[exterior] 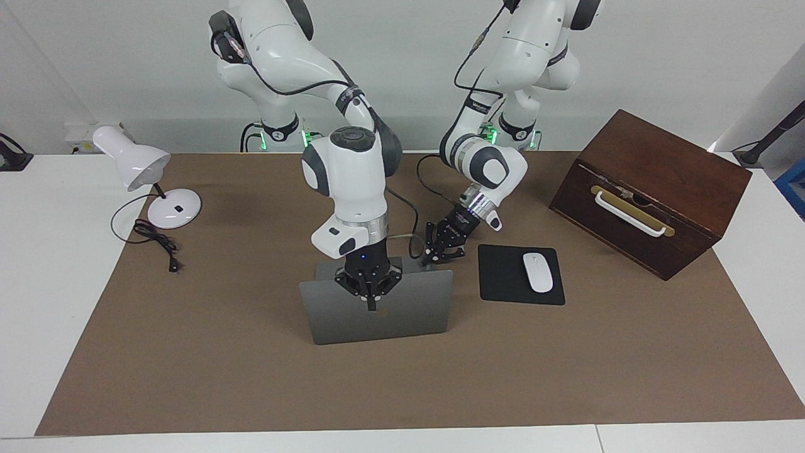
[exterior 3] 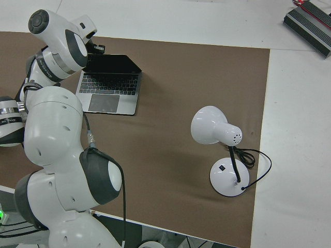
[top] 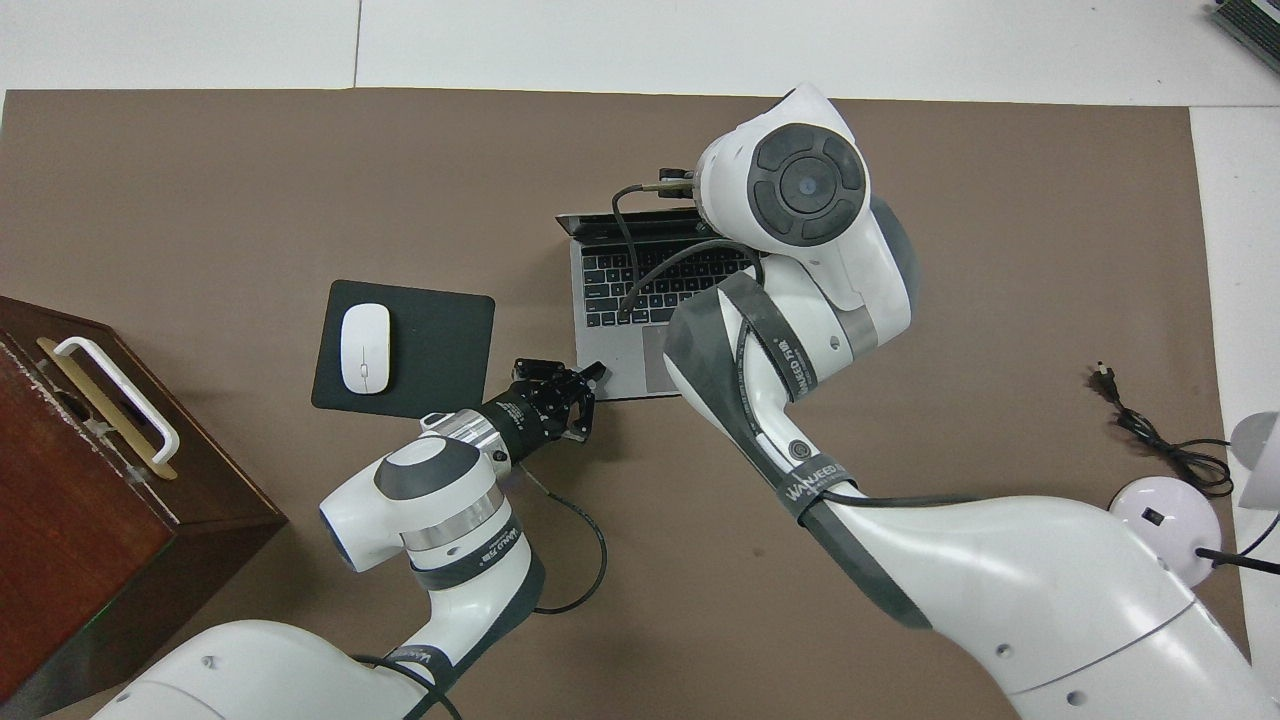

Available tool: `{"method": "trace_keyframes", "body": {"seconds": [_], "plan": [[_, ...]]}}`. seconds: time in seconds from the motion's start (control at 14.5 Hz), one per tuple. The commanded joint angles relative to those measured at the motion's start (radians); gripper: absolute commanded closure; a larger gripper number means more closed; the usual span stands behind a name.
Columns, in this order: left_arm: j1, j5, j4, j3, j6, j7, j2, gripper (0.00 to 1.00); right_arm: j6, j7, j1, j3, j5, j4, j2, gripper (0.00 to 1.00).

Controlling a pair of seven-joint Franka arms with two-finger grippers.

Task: Close laptop with both arms
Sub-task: 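Push the laptop screen down toward the keyboard with the right gripper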

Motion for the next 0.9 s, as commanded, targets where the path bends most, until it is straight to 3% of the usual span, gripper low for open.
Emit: {"method": "trace_keyframes", "body": {"seconds": [0.0,0.83], "plan": [[-0.002,-0.027,0.004,0.012,-0.011,0.049,0.025,1.0,-0.001,0.029,-0.004,0.012,0.026,-0.064,-0.044,1.0],[-0.002,-0.032,-0.003,0.012,-0.011,0.083,0.025,1.0,-0.05,0.031,-0.005,0.012,0.088,-0.113,-0.065,1.0]]}}
